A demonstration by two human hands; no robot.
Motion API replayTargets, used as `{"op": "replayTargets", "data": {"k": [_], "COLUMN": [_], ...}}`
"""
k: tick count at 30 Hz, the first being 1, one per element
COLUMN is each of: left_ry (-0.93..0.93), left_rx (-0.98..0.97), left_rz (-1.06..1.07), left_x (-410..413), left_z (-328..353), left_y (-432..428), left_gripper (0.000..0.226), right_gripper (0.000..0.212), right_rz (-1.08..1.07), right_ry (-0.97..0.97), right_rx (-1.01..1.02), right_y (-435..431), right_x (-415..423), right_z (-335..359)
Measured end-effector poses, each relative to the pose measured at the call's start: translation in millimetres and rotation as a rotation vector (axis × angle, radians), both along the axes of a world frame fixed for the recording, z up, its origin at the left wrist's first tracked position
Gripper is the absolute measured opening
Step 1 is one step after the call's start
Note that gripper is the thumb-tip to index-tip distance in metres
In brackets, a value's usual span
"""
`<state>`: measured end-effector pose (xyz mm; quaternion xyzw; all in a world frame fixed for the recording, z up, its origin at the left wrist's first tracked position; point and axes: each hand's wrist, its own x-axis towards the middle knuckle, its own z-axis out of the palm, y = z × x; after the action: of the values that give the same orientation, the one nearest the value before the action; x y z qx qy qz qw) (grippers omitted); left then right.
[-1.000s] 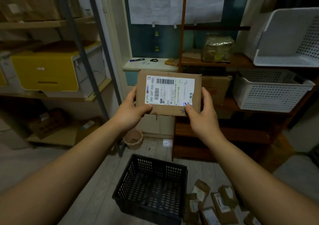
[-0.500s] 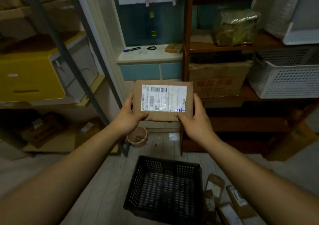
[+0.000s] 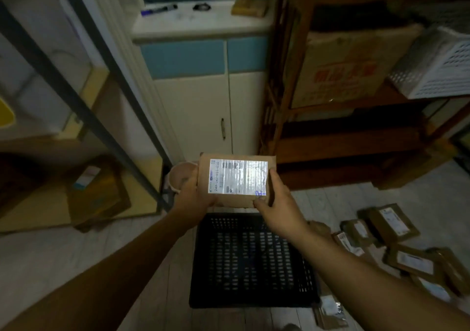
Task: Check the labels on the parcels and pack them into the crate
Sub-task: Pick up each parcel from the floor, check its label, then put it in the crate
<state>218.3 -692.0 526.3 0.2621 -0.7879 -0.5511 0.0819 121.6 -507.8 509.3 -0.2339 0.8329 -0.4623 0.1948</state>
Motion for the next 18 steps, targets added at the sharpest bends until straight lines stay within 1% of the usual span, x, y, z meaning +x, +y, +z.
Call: {"op": "replayTargets", "data": {"k": [2, 3, 6, 8, 10, 12, 14, 16, 18], "left_ry": [0.0, -0.015, -0.058, -0.154, -0.256, -0.313, -0.364, -0.414, -0.452], "left_rx": [0.015, 0.014, -0.051, -0.107, -0.153, -0.21, -0.282, -0.333, -0.323], "left_rz": [0.011, 0.005, -0.008, 0.024, 0.044, 0.023, 0.0, -0.004, -0.01], "left_x": [1, 1, 2, 1, 1, 1, 0, -2, -4], "left_z": [-53, -86, -202, -287, -364, -432, -488, -534, -569], "left_y": [-5, -6, -9, -7, -4, -3, -6, -10, -13], "left_gripper": [0.046, 0.046, 0.053, 0.054, 0.063, 0.072, 0.076, 0.072, 0.068], "right_gripper": [0.076, 0.075, 0.075, 0.075, 0.073, 0.072, 0.075, 0.078, 0.083], "right_rz": [0.042, 0.062, 0.115, 0.141, 0.175, 0.196, 0.218, 0.242, 0.255], "right_ry": [0.001, -0.001, -0.017, -0.027, -0.033, -0.051, -0.072, -0.076, -0.069], "right_rx": [0.022, 0.042, 0.159, 0.23, 0.263, 0.287, 0.297, 0.306, 0.329], "right_y": [-8, -11, -14, -13, -13, -13, -14, -16, -21], "right_x": [-2, -3, -10, -12, -13, -14, -16, -17, -18], "right_z": [-53, -84, -191, -268, -341, -409, -468, -517, -555]}}
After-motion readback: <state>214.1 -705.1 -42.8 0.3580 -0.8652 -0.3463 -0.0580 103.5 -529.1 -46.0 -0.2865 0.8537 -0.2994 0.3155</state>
